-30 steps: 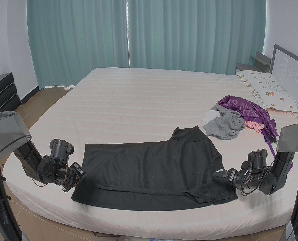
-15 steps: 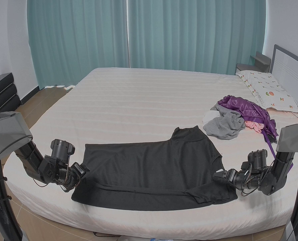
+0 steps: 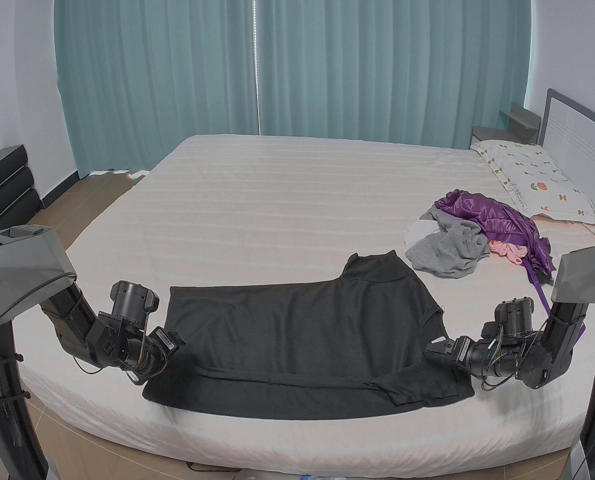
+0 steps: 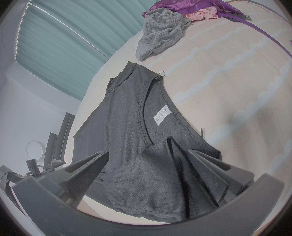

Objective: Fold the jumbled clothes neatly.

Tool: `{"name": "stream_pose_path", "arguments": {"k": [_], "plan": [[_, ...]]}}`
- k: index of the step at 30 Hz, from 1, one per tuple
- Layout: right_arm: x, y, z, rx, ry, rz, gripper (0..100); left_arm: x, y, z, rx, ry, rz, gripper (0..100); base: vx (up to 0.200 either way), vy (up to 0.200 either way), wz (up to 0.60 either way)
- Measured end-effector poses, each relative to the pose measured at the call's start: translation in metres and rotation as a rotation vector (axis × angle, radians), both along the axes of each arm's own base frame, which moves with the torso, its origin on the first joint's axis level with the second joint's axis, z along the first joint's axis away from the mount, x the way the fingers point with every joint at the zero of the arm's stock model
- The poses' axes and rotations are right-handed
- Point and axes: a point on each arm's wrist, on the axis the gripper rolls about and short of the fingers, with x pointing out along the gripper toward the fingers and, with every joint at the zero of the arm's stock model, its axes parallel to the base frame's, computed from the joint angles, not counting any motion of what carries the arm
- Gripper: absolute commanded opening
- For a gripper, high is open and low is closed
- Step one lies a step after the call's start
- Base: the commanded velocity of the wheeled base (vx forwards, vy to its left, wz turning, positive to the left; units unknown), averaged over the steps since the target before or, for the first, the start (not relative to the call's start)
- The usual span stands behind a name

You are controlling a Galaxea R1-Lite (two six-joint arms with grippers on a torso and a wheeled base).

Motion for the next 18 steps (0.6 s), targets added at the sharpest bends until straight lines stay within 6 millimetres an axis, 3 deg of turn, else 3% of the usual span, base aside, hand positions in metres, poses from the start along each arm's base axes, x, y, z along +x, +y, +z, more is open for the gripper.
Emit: {"name": "stream_pose_path", "arguments": {"k": [18], "plan": [[0.001, 0.001, -0.001, -0.003, -0.002, 0.002, 100, 0.016, 0.004, -0.007, 0.034, -0.018, 0.046, 100, 0.000, 0.000, 0.00]]}}
